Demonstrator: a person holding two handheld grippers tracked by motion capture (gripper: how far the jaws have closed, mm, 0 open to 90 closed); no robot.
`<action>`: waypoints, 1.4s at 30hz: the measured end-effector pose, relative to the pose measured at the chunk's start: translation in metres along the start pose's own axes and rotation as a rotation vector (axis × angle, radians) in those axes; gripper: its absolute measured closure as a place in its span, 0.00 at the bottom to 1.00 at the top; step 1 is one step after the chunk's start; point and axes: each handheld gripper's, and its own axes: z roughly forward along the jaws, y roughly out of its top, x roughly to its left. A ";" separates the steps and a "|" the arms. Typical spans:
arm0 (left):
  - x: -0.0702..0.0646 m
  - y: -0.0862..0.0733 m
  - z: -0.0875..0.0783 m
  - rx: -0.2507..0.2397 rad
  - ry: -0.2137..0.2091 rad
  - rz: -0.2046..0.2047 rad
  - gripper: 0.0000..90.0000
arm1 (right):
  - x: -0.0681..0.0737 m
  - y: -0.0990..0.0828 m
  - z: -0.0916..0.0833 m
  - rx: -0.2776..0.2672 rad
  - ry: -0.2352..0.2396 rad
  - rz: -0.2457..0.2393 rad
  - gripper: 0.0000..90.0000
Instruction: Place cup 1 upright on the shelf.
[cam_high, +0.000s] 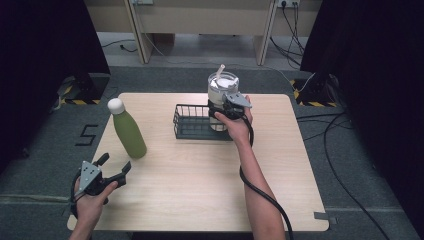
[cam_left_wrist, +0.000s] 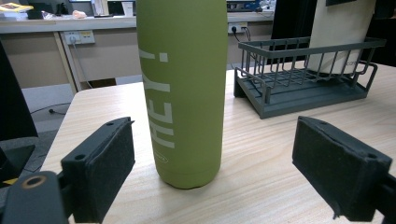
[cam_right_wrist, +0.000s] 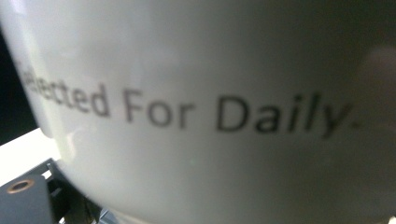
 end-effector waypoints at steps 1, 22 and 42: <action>0.000 0.000 0.000 0.001 0.000 0.000 0.13 | 0.000 -0.001 0.000 -0.005 -0.001 -0.002 0.10; -0.001 0.000 0.001 -0.001 -0.003 0.006 0.14 | 0.008 0.001 -0.008 -0.009 0.006 -0.053 0.02; -0.001 0.002 0.001 -0.005 0.011 0.009 0.13 | -0.002 -0.001 -0.040 -0.003 0.040 -0.050 0.02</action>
